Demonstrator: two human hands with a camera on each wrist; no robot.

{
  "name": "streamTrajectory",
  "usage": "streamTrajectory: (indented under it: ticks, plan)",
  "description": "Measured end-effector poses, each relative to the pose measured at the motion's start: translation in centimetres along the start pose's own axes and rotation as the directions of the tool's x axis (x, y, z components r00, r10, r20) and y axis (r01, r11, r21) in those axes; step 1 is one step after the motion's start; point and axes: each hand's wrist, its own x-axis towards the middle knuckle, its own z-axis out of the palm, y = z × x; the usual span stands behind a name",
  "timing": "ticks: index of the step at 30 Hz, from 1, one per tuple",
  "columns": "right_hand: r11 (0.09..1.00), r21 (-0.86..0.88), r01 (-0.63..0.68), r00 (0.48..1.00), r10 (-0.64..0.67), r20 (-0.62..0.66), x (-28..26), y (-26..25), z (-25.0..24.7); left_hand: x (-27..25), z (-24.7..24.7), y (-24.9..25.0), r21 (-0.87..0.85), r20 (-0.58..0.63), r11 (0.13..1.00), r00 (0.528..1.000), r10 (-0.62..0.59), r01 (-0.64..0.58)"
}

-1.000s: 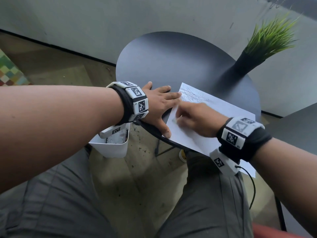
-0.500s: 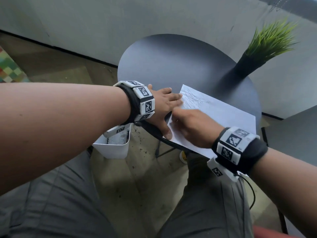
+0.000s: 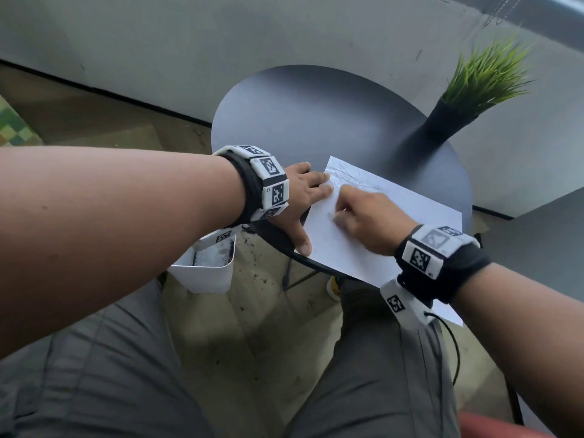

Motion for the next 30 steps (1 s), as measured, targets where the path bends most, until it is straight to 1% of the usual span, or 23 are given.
streamTrajectory:
  ticks: [1, 2, 3, 5, 6, 7, 8, 10, 11, 12, 13, 15, 16, 17, 19, 20, 21, 23, 25, 26, 27, 28, 30]
  plan:
    - [0.997, -0.008, -0.07, 0.996, 0.07, -0.047, 0.2, 0.4, 0.0, -0.1, 0.0, 0.1, 0.0, 0.004, 1.0, 1.0, -0.004, 0.004]
    - [0.998, -0.026, -0.05, 0.996, 0.048, -0.071, 0.0, 0.1, 0.2, -0.1, 0.0, 0.1, -0.003, 0.012, 1.0, 1.0, -0.012, 0.013]
    - [0.999, -0.036, 0.029, 0.998, -0.031, -0.058, -0.4, -0.7, 0.6, -0.1, -0.1, 0.0, -0.013, 0.019, 1.0, 1.0, -0.022, 0.022]
    - [0.971, 0.013, 0.241, 0.969, -0.241, 0.059, -2.0, -2.4, 1.3, -0.3, -0.2, 0.1, -0.021, 0.031, 0.999, 0.999, -0.03, 0.03]
    - [0.962, 0.059, 0.267, 0.955, -0.273, 0.117, -2.4, -2.5, 1.3, -0.3, -0.3, 0.2, -0.007, 0.026, 1.0, 0.999, -0.025, 0.025]
    - [0.971, 0.073, 0.229, 0.959, -0.238, 0.152, -2.2, -2.1, 0.7, -0.3, -0.3, 0.2, 0.009, 0.021, 1.0, 1.0, -0.018, 0.017]
    - [0.987, 0.059, 0.147, 0.977, -0.155, 0.146, -1.5, -1.3, 0.2, -0.3, -0.4, 0.3, 0.008, 0.019, 1.0, 1.0, -0.013, 0.013]
    - [0.999, 0.004, -0.045, 0.998, 0.045, 0.037, -0.2, 0.3, -0.6, -0.3, -0.3, 0.2, -0.019, 0.025, 1.0, 1.0, -0.009, 0.01]
    - [0.996, -0.024, -0.09, 0.996, 0.09, -0.009, -0.1, 0.5, -0.6, -0.3, -0.3, 0.3, -0.024, 0.03, 1.0, 1.0, -0.007, 0.008]
    - [0.997, -0.047, -0.062, 0.998, 0.061, -0.035, -0.5, 0.3, -0.3, -0.2, -0.2, 0.3, -0.017, 0.032, 1.0, 0.999, -0.007, 0.007]
    - [0.998, -0.063, 0.022, 0.999, -0.023, -0.023, -1.1, -0.5, 0.3, -0.1, -0.2, 0.2, -0.005, 0.03, 1.0, 1.0, -0.008, 0.008]
    - [0.972, -0.045, 0.232, 0.97, -0.227, 0.085, -3.0, -2.0, 1.4, 0.1, 0.0, 0.2, 0.014, 0.033, 1.0, 0.999, -0.012, 0.011]
    - [0.963, -0.016, 0.27, 0.956, -0.266, 0.127, -3.5, -2.0, 1.5, 0.2, 0.1, 0.2, 0.019, 0.035, 1.0, 0.999, -0.013, 0.012]
    - [0.967, -0.003, 0.254, 0.957, -0.251, 0.142, -3.4, -1.6, 1.1, 0.4, 0.2, 0.1, 0.024, 0.039, 1.0, 0.999, -0.012, 0.011]
    - [0.997, -0.006, 0.083, 0.993, -0.082, 0.083, -2.1, -0.4, 0.0, 0.8, 0.2, 0.0, 0.036, 0.041, 0.999, 0.999, -0.009, 0.008]
    - [1.0, -0.02, -0.002, 0.999, 0.003, 0.04, -1.6, 0.1, -0.2, 0.9, 0.3, 0.0, 0.035, 0.044, 0.999, 0.999, -0.008, 0.007]
    - [0.998, -0.046, -0.043, 0.999, 0.043, 0.004, -1.4, 0.1, -0.1, 1.0, 0.4, -0.1, 0.03, 0.047, 1.0, 0.999, -0.008, 0.007]
    - [0.994, -0.097, 0.05, 0.999, -0.051, -0.004, -2.1, -1.4, 0.9, 1.2, 0.7, -0.2, 0.033, 0.048, 0.999, 0.999, -0.01, 0.008]
    - [0.978, -0.054, 0.202, 0.974, -0.195, 0.11, -3.5, -2.9, 1.7, 1.3, 0.8, -0.2, 0.044, 0.045, 0.999, 0.999, -0.005, 0.003]
    - [0.977, -0.019, 0.213, 0.965, -0.208, 0.158, -3.7, -2.8, 1.5, 1.3, 0.8, -0.2, 0.047, 0.045, 0.999, 0.999, -0.003, 0.001]
    - [0.985, -0.008, 0.174, 0.971, -0.17, 0.168, -3.3, -2.3, 0.9, 1.3, 0.7, -0.2, 0.046, 0.049, 0.999, 0.999, -0.001, -0.002]
    - [0.996, -0.016, 0.088, 0.986, -0.085, 0.142, -2.6, -1.5, 0.3, 1.3, 0.7, -0.2, 0.042, 0.052, 0.999, 0.999, 0.001, -0.003]
    - [0.997, -0.027, -0.075, 0.996, 0.076, 0.042, -1.5, -0.2, -0.4, 1.2, 0.6, -0.2, 0.038, 0.051, 0.999, 0.999, 0.002, -0.004]
